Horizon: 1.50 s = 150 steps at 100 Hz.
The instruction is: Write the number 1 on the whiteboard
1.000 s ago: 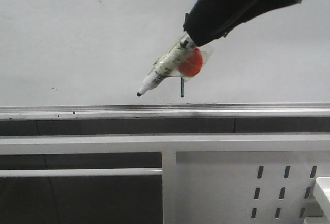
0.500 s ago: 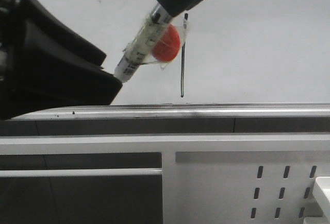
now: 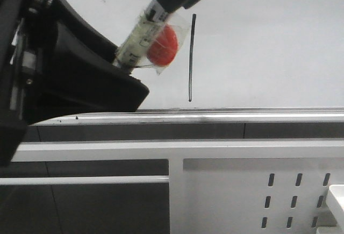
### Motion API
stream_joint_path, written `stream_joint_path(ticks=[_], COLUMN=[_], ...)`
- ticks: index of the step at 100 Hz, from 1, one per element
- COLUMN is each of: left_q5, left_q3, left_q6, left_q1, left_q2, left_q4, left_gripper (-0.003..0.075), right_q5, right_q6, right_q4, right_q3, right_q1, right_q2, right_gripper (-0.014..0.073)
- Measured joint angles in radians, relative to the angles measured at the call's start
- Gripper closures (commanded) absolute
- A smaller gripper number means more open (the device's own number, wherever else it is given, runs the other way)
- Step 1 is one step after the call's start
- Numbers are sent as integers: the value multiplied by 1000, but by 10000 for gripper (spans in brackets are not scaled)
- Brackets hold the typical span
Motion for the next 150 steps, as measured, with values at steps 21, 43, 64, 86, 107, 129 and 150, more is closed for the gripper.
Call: stream_joint_path(ticks=[21, 43, 64, 86, 107, 129, 150], left_q5=[0, -1, -6, 10, 147, 247, 365], left_q3=[0, 0, 0, 31, 63, 63, 63], left_q6=[5, 25, -3, -143, -269, -442, -791], left_q1=[0, 0, 0, 0, 0, 0, 0], left_q2=[2, 2, 2, 2, 2, 2, 2], left_q4=[0, 23, 26, 26, 26, 44, 269], left_gripper=[738, 740, 740, 740, 740, 740, 740], right_q5=[5, 12, 14, 31, 36, 38, 43], right_q6=[0, 0, 2, 2, 13, 34, 46], right_q4=[1, 8, 10, -25, -133, -194, -207], right_q3=[-2, -4, -7, -7, -7, -7, -7], right_q1=[0, 0, 0, 0, 0, 0, 0], right_q2=[0, 0, 0, -9, -109, -177, -177], right_gripper=[663, 663, 416, 167, 581, 663, 663])
